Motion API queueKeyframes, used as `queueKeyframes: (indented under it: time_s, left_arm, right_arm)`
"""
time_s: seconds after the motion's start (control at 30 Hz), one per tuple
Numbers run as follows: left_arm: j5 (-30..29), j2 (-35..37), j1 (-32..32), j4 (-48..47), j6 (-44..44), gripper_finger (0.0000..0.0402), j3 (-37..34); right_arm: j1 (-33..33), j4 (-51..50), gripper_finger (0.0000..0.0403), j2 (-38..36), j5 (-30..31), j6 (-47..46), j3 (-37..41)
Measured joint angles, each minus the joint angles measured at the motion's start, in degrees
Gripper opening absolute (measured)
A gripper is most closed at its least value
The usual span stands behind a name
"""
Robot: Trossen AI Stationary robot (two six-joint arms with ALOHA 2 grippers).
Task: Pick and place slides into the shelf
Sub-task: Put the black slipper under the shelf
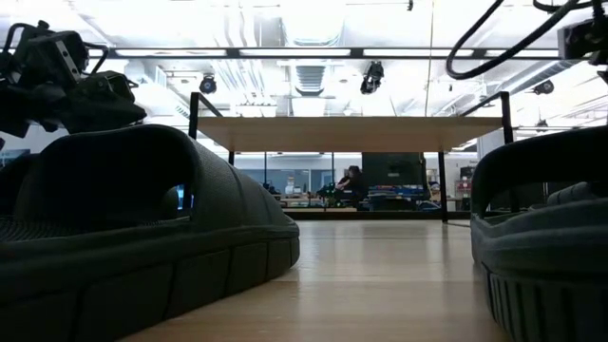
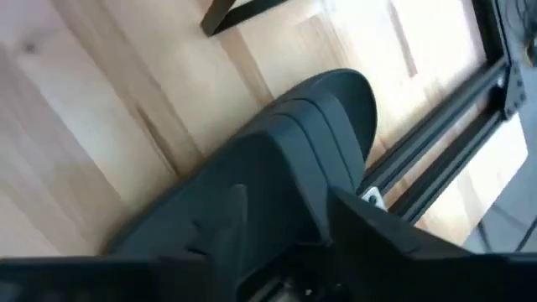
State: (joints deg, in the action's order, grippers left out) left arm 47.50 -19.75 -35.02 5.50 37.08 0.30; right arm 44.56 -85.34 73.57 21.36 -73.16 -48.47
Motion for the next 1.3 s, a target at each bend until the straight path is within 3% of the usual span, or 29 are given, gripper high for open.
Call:
queueKeyframes:
  time_s: [0.17,0.33,0.5,0.7,1.0,1.3]
  left_arm:
    - [0.0,0.0,0.0,0.0,0.0,0.0,0.0]
    - [0.0,0.0,0.0,0.0,0.0,0.0,0.0]
    - [0.0,0.0,0.0,0.0,0.0,0.0,0.0]
    - [0.0,0.0,0.0,0.0,0.0,0.0,0.0]
    - [0.0,0.0,0.0,0.0,0.0,0.0,0.0]
    - [0.0,0.0,0.0,0.0,0.0,0.0,0.0]
  right_arm:
    - [0.0,0.6,0.0227,1.4,0.4,7.6,2.0]
    - [-1.4,3.3,0.0237,7.2,1.0,8.0,1.8]
    - [-3.8,4.5,0.0228,16.1,1.2,9.6,1.5]
    - [-8.5,-4.1,0.022,24.5,1.8,-1.1,1.4]
    - [-13.8,1.4,0.0212,26.2,3.4,0.0,1.0]
    - [-16.6,3.8,0.0142,26.8,5.6,-1.8,3.2]
